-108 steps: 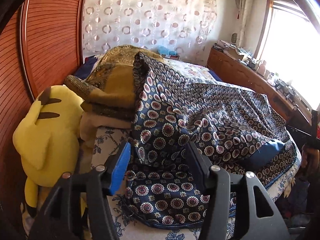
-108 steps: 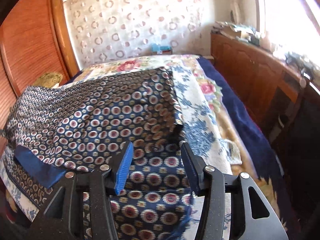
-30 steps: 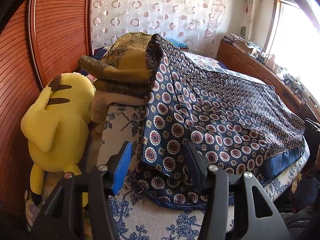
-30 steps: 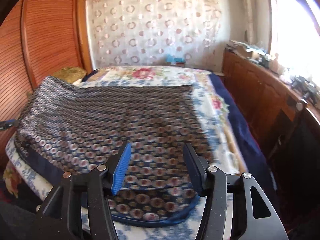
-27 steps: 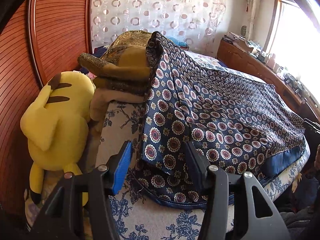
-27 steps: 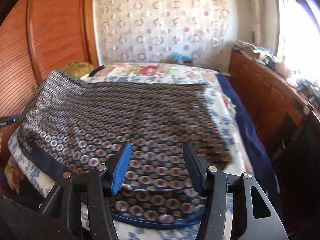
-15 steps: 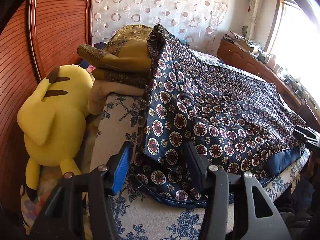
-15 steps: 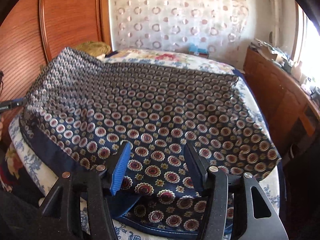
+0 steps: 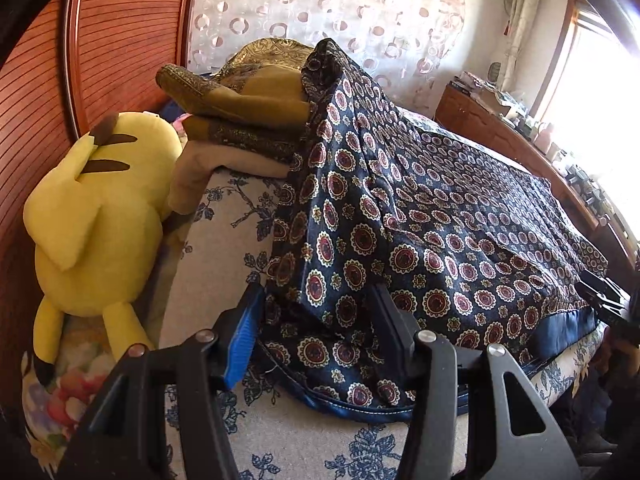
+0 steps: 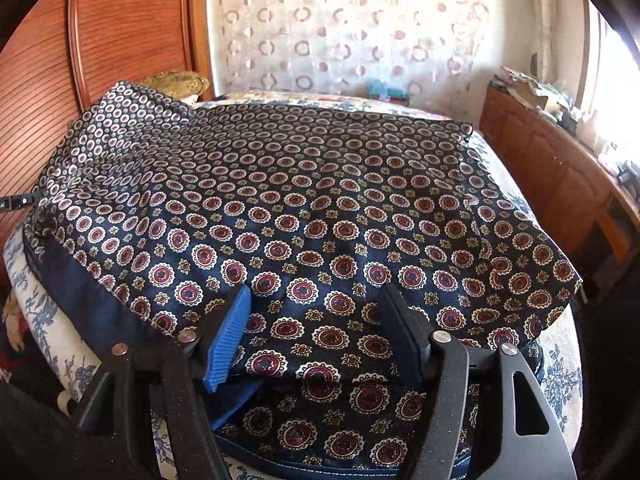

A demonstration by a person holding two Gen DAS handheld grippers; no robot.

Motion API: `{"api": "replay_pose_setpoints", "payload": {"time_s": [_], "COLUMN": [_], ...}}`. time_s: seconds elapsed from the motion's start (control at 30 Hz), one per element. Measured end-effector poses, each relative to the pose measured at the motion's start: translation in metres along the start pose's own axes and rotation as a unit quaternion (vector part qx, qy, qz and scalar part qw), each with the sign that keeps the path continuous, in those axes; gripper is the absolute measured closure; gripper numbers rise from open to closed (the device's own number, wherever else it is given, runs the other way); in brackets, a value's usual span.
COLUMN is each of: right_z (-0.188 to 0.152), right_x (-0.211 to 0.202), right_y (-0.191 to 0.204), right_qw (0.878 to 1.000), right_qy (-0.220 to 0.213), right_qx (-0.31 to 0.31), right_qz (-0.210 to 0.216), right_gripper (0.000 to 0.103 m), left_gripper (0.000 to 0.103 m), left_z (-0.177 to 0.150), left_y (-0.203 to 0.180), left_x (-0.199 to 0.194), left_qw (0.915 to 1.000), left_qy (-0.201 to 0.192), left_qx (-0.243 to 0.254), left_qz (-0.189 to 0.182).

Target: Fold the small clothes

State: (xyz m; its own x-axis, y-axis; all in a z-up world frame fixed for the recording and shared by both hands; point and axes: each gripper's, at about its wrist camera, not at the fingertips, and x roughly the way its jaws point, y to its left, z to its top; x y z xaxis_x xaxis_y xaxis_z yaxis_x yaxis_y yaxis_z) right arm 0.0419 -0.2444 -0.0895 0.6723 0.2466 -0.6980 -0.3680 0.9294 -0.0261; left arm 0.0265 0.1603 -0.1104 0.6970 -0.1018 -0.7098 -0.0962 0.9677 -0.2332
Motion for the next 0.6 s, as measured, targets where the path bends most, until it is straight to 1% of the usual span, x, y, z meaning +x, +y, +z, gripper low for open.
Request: {"api": "replay_pose_setpoints", "payload": {"time_s": [0.3, 0.37, 0.6], "right_z": [-0.0010, -0.0011, -0.0014], "right_x": [-0.0014, -0.0014, -0.0016], "right_y": [-0.0016, -0.0016, -0.0013], "right_qw": [1.000, 1.000, 1.000], "right_qy": [-0.001, -0.001, -0.001], "right_qx": [-0.001, -0.001, -0.001], "right_qz": [0.000, 0.000, 0.000], "right_gripper": [0.032, 0.032, 0.032], "left_gripper": [0.051, 0.055, 0.056], "left_z": [-0.0010, -0.0003, 0.0013], "left_y": [-0.0016, -0.0019, -0.0036], "left_x": [0.0000, -0.0001, 0.0001], "left_qw": [1.0000, 1.0000, 1.0000], "left_qy": [-0.004, -0.003, -0.005], "left_qx": [0.003, 0.001, 0.000], "left_qz": [0.001, -0.004, -0.008]}}
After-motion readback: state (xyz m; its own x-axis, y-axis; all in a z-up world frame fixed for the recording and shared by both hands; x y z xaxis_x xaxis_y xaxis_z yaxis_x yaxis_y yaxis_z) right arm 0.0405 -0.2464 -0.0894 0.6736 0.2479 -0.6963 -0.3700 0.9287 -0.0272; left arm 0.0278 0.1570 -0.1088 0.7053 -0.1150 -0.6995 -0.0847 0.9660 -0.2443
